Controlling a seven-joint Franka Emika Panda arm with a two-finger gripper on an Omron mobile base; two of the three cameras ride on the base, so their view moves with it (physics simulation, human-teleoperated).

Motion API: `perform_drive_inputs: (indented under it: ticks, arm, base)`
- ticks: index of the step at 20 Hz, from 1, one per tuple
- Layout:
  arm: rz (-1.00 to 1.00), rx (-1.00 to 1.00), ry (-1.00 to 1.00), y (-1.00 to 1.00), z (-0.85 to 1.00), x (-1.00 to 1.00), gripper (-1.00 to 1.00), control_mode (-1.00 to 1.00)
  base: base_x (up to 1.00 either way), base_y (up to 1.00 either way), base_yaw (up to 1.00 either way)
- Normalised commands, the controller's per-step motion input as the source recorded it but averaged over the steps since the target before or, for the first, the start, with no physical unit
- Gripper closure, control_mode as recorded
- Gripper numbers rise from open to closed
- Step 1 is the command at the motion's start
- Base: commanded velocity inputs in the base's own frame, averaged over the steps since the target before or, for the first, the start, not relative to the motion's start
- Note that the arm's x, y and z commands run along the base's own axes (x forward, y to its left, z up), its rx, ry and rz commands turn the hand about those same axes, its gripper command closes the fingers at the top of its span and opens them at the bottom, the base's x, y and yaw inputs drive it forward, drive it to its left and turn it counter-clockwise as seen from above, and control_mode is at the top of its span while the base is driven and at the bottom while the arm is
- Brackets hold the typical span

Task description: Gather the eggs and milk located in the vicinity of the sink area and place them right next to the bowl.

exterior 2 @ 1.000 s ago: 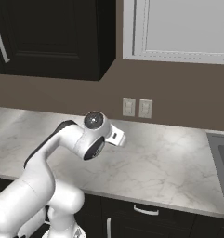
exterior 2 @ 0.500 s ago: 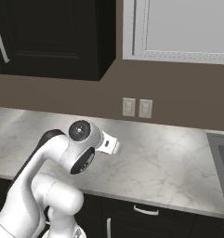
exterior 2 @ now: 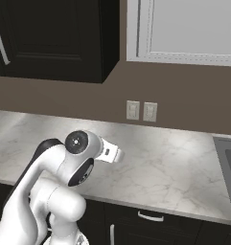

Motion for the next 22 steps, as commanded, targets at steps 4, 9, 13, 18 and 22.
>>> perform_drive_inputs:
  ticks: [4,9,13,18,22]
  arm:
    - [0.0,0.0,0.0,0.0,0.0,0.0,1.0,1.0]
    - [0.0,0.0,0.0,0.0,0.0,0.0,1.0,1.0]
    - [0.0,0.0,0.0,0.0,0.0,0.0,1.0,1.0]
    - [0.0,0.0,0.0,0.0,0.0,0.0,1.0,1.0]
    - [0.0,0.0,0.0,0.0,0.0,0.0,1.0,1.0]
  base:
    - [-0.69,-0.06,0.0]
    - [-0.99,-0.12,0.0]
    - [-0.35,-0.27,0.0]
    - [0.0,-0.65,0.0]
    - [0.0,-0.91,0.0]
